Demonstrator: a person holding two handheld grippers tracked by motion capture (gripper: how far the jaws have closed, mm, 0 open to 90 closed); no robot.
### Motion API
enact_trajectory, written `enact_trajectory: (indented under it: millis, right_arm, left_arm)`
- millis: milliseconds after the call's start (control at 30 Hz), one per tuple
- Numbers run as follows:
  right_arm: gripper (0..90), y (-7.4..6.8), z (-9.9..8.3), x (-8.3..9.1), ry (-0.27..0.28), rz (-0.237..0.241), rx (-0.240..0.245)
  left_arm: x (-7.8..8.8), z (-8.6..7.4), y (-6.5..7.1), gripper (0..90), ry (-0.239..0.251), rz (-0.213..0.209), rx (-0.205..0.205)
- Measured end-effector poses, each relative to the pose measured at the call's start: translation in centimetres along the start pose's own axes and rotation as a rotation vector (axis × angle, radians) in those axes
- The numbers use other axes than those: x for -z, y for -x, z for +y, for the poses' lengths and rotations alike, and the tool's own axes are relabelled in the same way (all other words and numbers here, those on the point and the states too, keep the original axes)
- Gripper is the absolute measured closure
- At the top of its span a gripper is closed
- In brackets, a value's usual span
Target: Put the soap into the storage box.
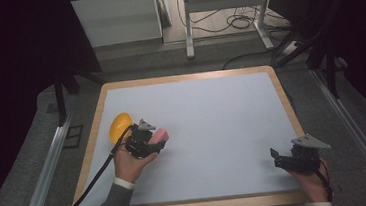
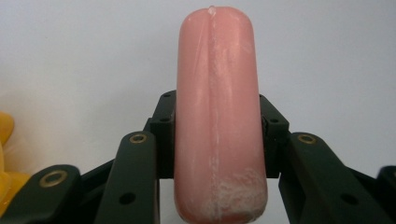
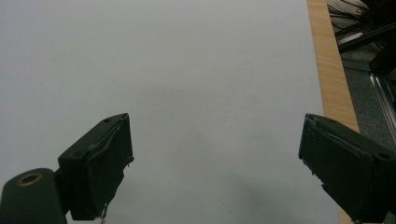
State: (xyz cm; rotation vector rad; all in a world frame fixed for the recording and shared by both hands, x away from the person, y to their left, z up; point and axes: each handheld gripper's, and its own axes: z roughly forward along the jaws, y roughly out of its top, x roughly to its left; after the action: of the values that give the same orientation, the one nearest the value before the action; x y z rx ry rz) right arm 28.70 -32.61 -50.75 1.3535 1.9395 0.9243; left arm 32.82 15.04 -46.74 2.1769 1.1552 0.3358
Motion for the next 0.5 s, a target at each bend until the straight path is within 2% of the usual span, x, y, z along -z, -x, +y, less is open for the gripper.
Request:
enact_trajectory:
  millis: [500]
  right_arm:
    - [9.4, 0.0, 0.0, 0.0, -0.001, -0.001, 0.000]
  left_arm:
    - [1.0, -0.7, -1.7, 60.0, 0.016, 0.026, 0.034]
